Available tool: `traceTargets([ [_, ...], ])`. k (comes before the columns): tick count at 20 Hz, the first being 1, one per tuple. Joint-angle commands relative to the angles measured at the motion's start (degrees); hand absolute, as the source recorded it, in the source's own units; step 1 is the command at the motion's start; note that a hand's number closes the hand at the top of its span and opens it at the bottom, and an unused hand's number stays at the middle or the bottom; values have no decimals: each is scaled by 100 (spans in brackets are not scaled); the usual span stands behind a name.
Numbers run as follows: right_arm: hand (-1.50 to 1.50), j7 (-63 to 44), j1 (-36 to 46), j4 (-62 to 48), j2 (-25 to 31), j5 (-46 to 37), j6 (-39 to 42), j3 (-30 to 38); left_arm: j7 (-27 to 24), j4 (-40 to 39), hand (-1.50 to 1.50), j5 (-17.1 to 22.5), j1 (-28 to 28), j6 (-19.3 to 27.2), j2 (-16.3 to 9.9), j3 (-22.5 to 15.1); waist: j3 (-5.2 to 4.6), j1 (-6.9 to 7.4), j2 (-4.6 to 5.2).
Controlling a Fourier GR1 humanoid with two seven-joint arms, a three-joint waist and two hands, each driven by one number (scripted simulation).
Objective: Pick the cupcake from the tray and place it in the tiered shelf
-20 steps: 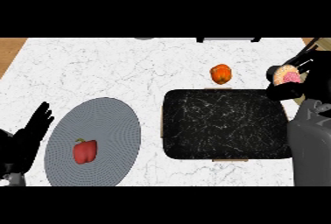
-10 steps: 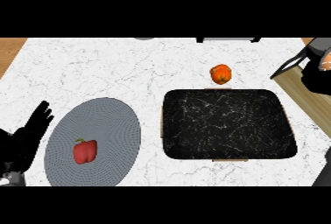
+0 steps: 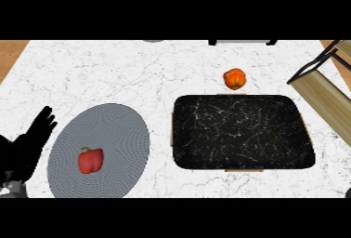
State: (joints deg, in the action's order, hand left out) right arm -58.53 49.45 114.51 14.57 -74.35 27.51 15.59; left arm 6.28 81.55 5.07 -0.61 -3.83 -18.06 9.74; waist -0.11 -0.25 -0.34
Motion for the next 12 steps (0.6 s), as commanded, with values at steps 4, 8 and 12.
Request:
traceTargets([
  [4,150,-504,808,-819,501,-344,1098,422,40,-115,0,-50,133,19,-15,37,3,11,15],
  [8,150,-443,1364,-1247,664,-468,1462,547,9,-74,0,-111,121,21,11,3,1,40,15],
  [12,150,127,1041,-1654,1162,-580,937,870,-47,-45,0,-29,57,-54,130,-4,7,47,32],
])
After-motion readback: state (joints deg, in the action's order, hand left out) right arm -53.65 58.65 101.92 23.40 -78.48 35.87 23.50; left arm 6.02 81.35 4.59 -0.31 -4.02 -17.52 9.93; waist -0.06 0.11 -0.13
